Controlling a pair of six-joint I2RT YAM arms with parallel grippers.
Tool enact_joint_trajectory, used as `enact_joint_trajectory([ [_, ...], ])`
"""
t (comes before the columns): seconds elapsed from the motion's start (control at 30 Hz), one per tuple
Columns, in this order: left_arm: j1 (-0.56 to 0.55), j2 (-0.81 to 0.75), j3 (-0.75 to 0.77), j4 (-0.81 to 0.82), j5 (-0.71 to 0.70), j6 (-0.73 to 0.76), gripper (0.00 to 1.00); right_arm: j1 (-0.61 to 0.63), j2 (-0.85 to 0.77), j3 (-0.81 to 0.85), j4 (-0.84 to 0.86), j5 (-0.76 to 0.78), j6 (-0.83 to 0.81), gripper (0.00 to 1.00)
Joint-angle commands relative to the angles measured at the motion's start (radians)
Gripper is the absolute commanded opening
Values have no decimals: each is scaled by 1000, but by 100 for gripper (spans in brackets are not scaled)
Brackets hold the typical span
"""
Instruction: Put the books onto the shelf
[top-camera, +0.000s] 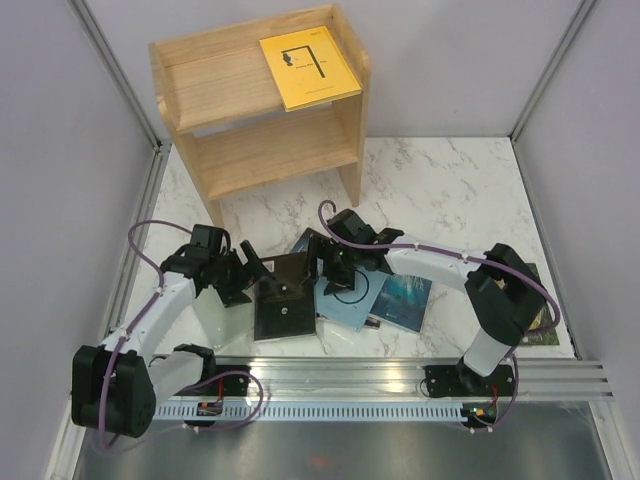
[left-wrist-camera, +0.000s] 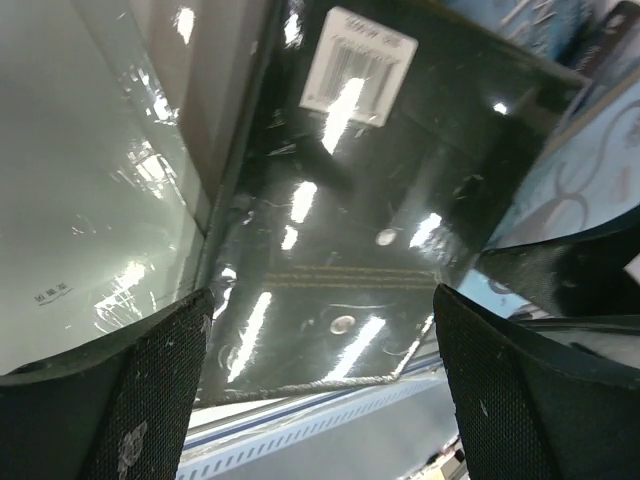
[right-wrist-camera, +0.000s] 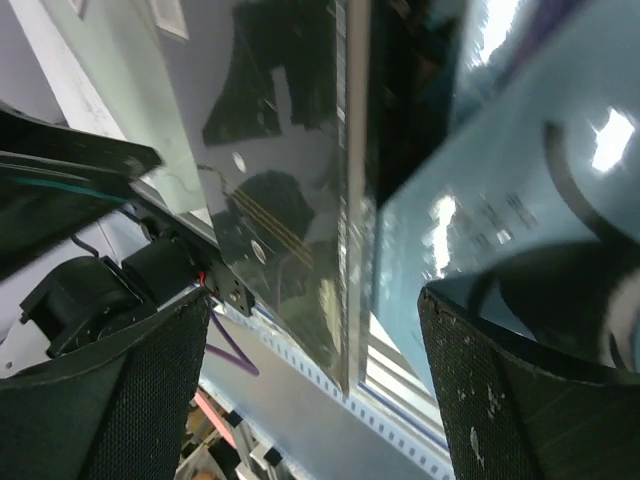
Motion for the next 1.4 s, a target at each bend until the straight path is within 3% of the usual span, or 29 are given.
enact_joint_trajectory([
  [0.0, -2, 23, -51, 53, 31, 34, 92, 1, 71, 37, 62, 79, -56, 88],
  [0.33, -2, 145, -241, 294, 168, -58, 91, 64, 217, 22, 120, 75, -59, 88],
  [0.57, 0, 116, -332, 467, 269, -126, 89, 66, 223, -47, 247, -11, -22, 76],
  [0.63, 0, 108, -349, 492, 283, -147, 88, 67, 208, -70, 276, -27, -9, 65],
  [0.67, 0, 105, -349, 496, 287, -152, 87, 69, 202, -78, 284, -28, -5, 48],
  [0.73, -2, 90, -346, 498, 287, -152, 87, 67, 178, -93, 287, -27, -4, 32],
  [0.77, -2, 83, -343, 496, 287, -152, 87, 69, 167, -98, 287, -27, -5, 19],
  [0.83, 0, 59, -335, 484, 287, -152, 87, 67, 133, -107, 289, -27, -5, 3],
  [0.87, 0, 48, -332, 478, 292, -152, 87, 67, 119, -110, 292, -33, -13, 0],
  [1.13, 2, -191, -166, 289, 254, -98, 91, 46, -157, -186, 315, -43, 8, 0],
  [1.37, 12, -338, -80, 289, 238, -110, 92, 38, -269, -68, 322, -111, 31, 0],
])
